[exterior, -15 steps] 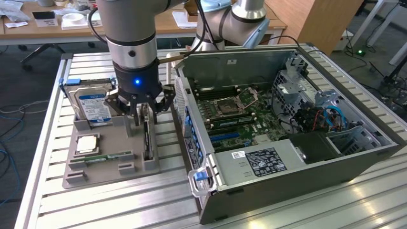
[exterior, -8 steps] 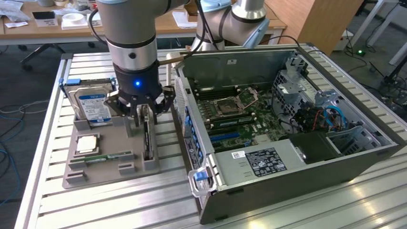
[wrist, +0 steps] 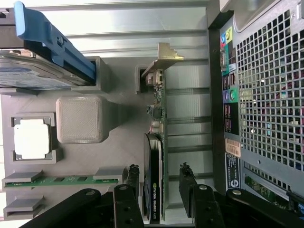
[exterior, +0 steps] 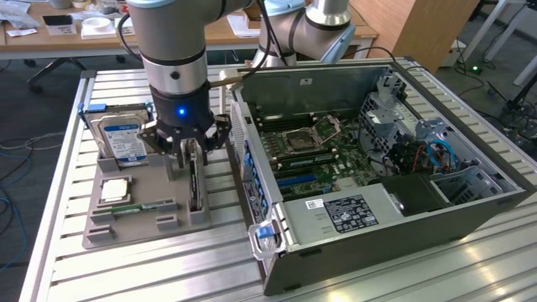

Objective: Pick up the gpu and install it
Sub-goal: 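Pick up the gpu and move the gpu toward the slot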

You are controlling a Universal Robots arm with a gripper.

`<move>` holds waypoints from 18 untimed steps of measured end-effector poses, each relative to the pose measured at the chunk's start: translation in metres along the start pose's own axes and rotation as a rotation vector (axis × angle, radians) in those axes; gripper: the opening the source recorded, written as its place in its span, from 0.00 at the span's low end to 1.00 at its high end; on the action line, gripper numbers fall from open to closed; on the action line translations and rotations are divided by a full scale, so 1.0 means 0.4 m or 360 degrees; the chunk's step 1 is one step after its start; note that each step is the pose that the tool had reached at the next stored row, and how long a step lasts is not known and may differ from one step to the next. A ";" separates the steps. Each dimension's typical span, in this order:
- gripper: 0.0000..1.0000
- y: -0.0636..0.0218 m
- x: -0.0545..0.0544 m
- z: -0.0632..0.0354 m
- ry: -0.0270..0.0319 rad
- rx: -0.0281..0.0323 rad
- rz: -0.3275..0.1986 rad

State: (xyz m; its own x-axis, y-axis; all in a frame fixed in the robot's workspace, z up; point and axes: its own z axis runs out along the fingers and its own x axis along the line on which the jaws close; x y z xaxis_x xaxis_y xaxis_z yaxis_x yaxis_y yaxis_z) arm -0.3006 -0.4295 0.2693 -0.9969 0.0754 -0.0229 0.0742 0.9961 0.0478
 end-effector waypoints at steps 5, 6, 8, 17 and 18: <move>0.47 0.000 0.000 0.001 -0.00003 -0.00003 0.0000; 0.47 0.000 0.000 0.001 -0.00003 -0.00003 0.0000; 0.47 0.000 0.000 0.004 -0.00008 -0.00009 0.0000; 0.47 0.000 0.000 0.007 -0.00004 -0.00005 0.0000; 0.47 0.000 0.000 0.008 -0.00010 -0.00010 0.0000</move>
State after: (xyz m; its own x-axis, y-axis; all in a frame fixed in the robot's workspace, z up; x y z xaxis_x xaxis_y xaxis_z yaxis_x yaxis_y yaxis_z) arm -0.3006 -0.4294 0.2660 -0.9969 0.0754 -0.0235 0.0742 0.9961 0.0485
